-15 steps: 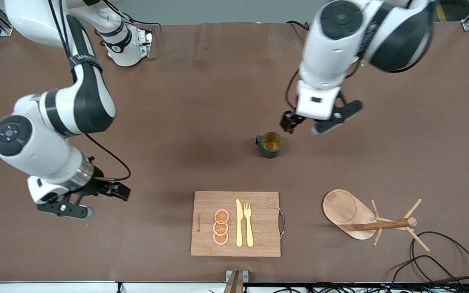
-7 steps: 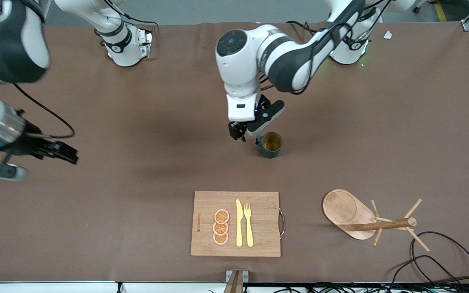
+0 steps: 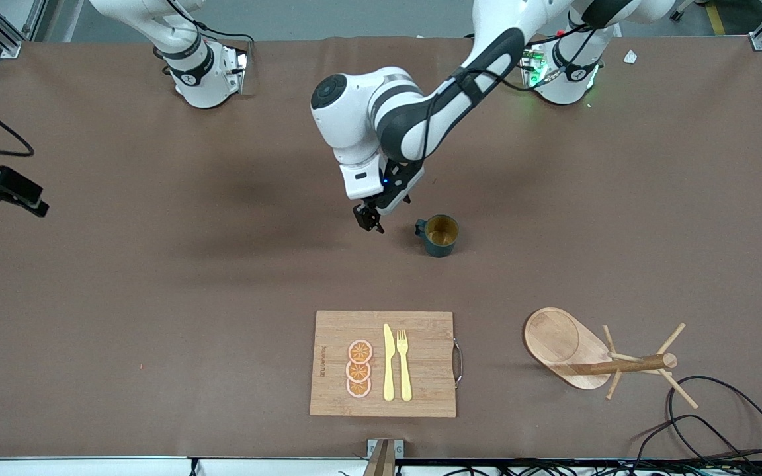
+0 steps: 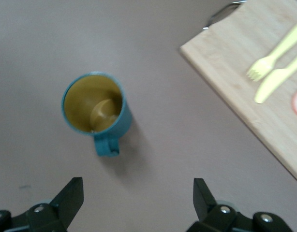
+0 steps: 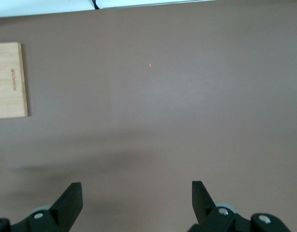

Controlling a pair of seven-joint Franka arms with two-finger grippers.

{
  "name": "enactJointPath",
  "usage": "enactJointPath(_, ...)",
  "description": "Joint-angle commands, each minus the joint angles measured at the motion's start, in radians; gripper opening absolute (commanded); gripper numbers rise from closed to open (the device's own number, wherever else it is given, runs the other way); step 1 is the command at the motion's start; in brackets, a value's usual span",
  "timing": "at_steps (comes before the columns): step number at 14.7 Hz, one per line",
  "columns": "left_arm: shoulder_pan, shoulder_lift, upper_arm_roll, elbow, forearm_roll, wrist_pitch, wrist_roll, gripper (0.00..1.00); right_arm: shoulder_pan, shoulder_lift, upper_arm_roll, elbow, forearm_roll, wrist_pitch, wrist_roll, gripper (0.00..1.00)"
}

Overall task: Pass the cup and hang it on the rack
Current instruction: 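Lower the left gripper onto the mug handle and close on it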

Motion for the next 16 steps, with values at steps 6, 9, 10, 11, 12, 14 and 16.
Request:
enactJointPath(6, -0.198, 0.108, 0.188, 0.032, 0.049, -0.047, -0.272, 1.0, 0.004, -0.065, 0.023, -0.03, -0.061, -0.077, -0.008, 1.0)
enactJointPath(9, -0.211, 0.133, 0.188, 0.029, 0.068, -0.078, -0.304, 1.0, 0.004, -0.061, 0.022, 0.01, -0.06, -0.091, -0.028, 1.0)
enactJointPath(10, -0.215, 0.145, 0.188, 0.029, 0.083, -0.095, -0.304, 1.0, 0.003, -0.061, 0.022, 0.007, -0.057, -0.091, -0.039, 1.0)
enactJointPath(11, -0.218, 0.159, 0.188, 0.029, 0.103, -0.122, -0.304, 1.0, -0.001, -0.061, 0.022, 0.006, -0.051, -0.09, -0.042, 1.0)
enactJointPath(12, -0.229, 0.174, 0.188, 0.029, 0.129, -0.151, -0.301, 1.0, -0.001, -0.061, 0.022, 0.008, -0.049, -0.087, -0.042, 1.0)
enactJointPath(14, -0.238, 0.191, 0.188, 0.029, 0.145, -0.184, -0.3, 1.0, 0.002, -0.061, 0.022, 0.008, -0.049, -0.087, -0.039, 1.0)
enactJointPath(16, -0.238, 0.191, 0.186, 0.03, 0.143, -0.184, -0.3, 0.98, 0.003, -0.061, 0.022, 0.011, -0.047, -0.079, -0.039, 1.0)
